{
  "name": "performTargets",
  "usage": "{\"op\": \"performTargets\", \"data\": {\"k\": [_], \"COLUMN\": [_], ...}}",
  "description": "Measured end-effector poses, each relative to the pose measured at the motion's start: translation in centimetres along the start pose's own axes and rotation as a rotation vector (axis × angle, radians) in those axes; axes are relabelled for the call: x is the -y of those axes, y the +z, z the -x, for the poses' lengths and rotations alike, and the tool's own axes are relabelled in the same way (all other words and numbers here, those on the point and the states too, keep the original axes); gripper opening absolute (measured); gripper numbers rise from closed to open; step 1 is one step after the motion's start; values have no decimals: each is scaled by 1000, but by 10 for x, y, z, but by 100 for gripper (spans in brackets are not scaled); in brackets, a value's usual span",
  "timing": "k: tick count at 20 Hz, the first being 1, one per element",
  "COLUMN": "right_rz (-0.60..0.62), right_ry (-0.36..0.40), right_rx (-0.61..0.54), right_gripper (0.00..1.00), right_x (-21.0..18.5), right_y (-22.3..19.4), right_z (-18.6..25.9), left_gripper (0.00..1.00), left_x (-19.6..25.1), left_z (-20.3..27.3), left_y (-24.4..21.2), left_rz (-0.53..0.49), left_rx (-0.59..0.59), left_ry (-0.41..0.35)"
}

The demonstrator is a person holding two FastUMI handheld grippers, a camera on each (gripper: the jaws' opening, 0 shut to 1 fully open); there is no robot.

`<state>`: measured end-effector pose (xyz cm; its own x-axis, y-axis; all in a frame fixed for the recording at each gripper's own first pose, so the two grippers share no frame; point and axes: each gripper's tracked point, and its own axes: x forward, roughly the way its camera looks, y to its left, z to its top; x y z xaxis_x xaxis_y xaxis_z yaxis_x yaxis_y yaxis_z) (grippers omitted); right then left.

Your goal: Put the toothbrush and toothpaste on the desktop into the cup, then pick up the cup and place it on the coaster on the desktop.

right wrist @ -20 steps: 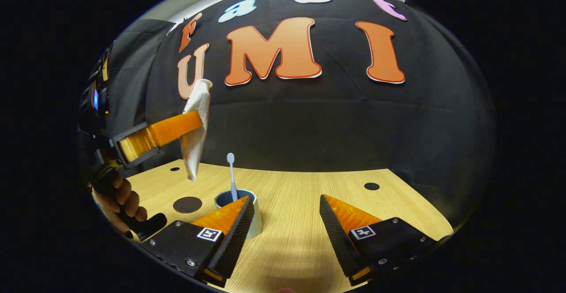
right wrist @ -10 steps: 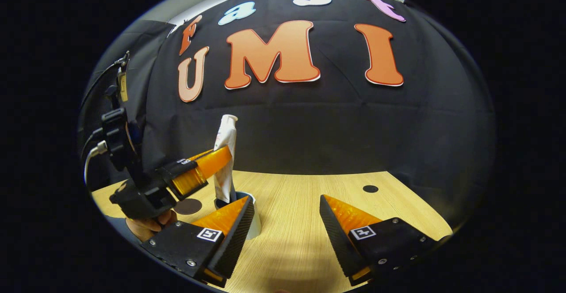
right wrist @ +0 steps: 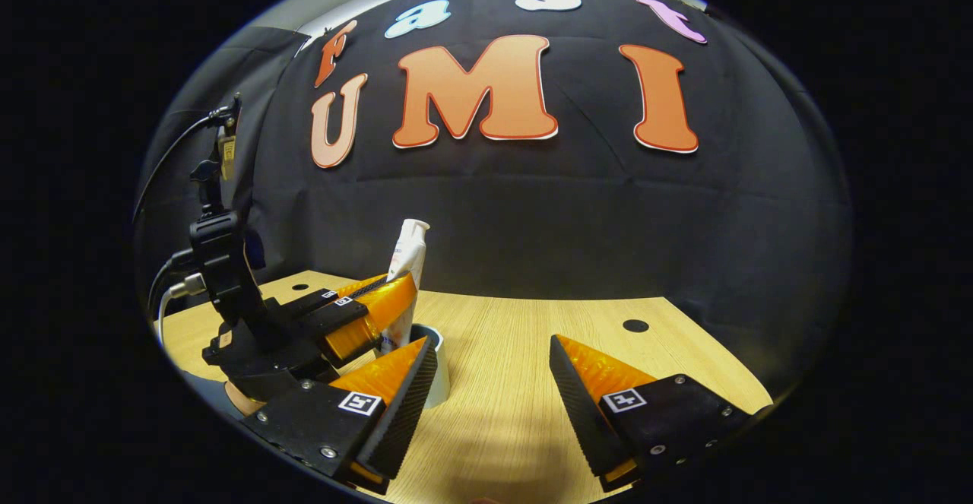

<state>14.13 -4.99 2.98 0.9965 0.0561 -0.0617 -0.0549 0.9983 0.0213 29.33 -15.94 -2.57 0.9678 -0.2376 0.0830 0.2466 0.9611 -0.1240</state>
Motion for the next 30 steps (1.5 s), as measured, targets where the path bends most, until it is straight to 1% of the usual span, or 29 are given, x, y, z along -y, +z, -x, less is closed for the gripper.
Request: {"op": "performTargets", "data": {"k": [5,6,7,10,11,12,13,15,16,17,18,20,21,22,23,26,30], "right_rz": [21,24,26,22,22,26,39,70,82,93,101,106,112,120,123,121,109], "right_ry": [-8,-8,-7,-6,-15,-20,-24,-20,-20,-25,-29,-17,-9,-5,-2,2,62], "right_rx": [-14,-14,-13,-17,-23,-22,-22,-30,-35,-45,-56,-76,-89,-100,-114,-185,-304], "right_gripper": [90,90,90,90,90,90,90,90,90,90,90,90,90,95,91,92,93], "right_x": [-1,-3,-5,-9,-10,-12,-16,-23,-27,-29,-31,-39,-44,-47,-49,-58,-76], "right_y": [-2,-3,-1,2,4,7,14,21,26,28,31,36,37,38,40,36,24], "right_z": [4,5,6,7,7,8,8,8,8,7,6,5,4,3,2,-4,-15], "left_gripper": [22,24,29,27,25,28,35,53,60,67,76,95,98,98,98,98,98], "left_x": [6,5,5,2,0,2,3,0,-1,-6,-11,-23,-30,-34,-40,-57,-91], "left_z": [8,12,16,28,32,37,46,61,66,72,78,96,104,113,120,141,171], "left_y": [-10,-10,-5,23,28,28,34,45,50,50,46,45,48,52,58,57,45], "left_rz": [-9,-14,-9,-35,-51,-56,-55,-59,-66,-82,-102,-113,-118,-130,-144,-192,-186], "left_rx": [-52,-60,-44,6,-3,-20,-28,-23,-25,-51,-90,-128,-129,-128,-125,-160,-225], "left_ry": [-35,-35,-43,-35,-34,-47,-54,-50,-51,-32,-22,0,18,27,41,44,90]}}
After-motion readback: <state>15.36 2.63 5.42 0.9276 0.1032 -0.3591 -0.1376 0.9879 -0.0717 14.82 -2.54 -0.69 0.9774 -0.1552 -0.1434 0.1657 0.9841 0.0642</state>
